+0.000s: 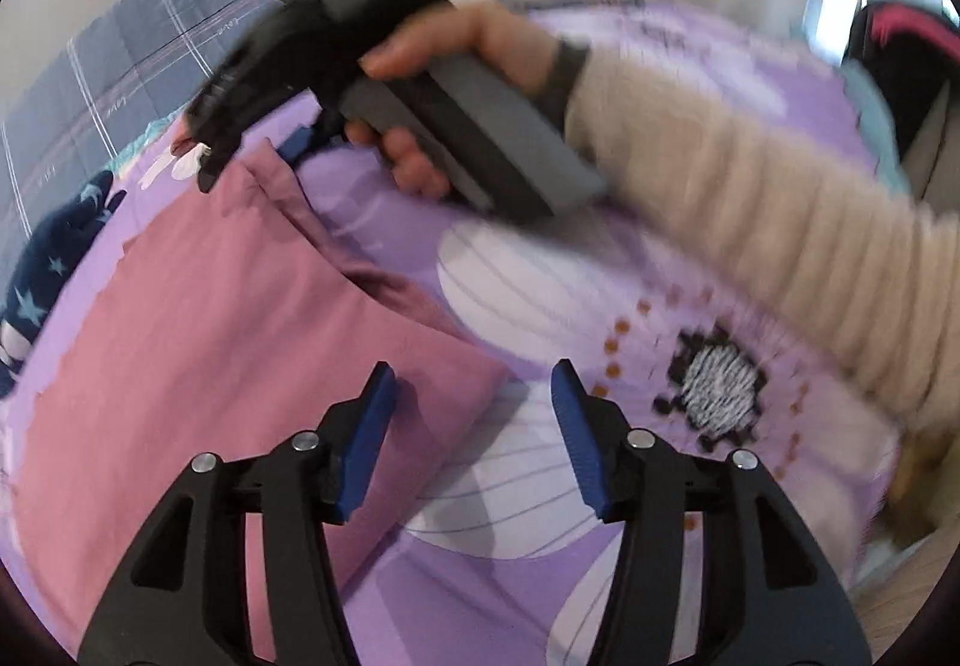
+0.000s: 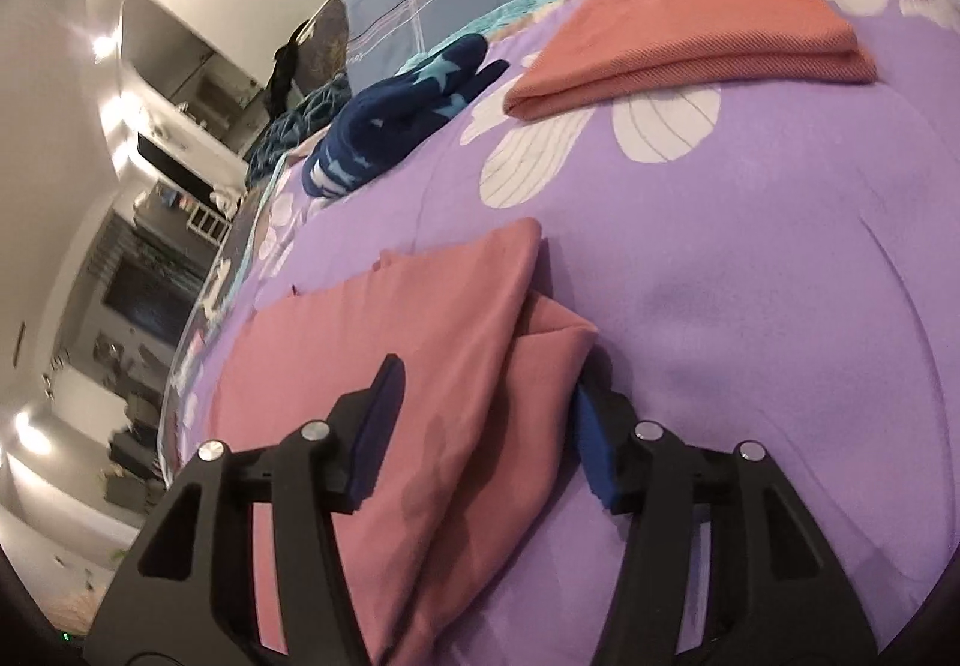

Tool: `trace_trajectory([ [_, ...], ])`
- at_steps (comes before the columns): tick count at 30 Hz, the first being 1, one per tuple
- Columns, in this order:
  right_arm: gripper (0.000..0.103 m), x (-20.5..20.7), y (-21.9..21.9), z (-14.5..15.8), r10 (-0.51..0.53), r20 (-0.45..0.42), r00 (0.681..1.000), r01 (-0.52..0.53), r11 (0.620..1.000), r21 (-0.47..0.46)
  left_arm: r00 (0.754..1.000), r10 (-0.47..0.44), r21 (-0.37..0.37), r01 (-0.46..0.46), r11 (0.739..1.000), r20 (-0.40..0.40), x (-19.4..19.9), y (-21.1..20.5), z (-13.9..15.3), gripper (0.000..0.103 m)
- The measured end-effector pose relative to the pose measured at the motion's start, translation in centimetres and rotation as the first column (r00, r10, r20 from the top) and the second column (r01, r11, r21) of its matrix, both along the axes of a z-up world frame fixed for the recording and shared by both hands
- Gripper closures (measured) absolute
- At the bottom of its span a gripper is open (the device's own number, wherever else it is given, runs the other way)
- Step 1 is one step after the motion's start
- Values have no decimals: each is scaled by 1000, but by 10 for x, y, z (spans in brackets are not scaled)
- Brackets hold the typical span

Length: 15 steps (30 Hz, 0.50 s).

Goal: Fold small clothes

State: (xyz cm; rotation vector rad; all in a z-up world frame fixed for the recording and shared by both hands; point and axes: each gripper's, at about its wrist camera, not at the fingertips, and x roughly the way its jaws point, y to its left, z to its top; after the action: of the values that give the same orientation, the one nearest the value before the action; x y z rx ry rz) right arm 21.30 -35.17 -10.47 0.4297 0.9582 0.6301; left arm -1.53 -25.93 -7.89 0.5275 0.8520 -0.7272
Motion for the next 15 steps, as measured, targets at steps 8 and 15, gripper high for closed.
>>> trace_trajectory([
  [8, 48, -1, -11, 4, 25, -37, 999, -25, 1000, 15, 998, 49, 59, -51, 997, 46, 7, -4, -5, 76],
  [15, 48, 4, -19, 1, 30, -83, 996, -25, 998, 60, 1000, -20, -24, 19, 1000, -24, 7, 4, 1, 98],
])
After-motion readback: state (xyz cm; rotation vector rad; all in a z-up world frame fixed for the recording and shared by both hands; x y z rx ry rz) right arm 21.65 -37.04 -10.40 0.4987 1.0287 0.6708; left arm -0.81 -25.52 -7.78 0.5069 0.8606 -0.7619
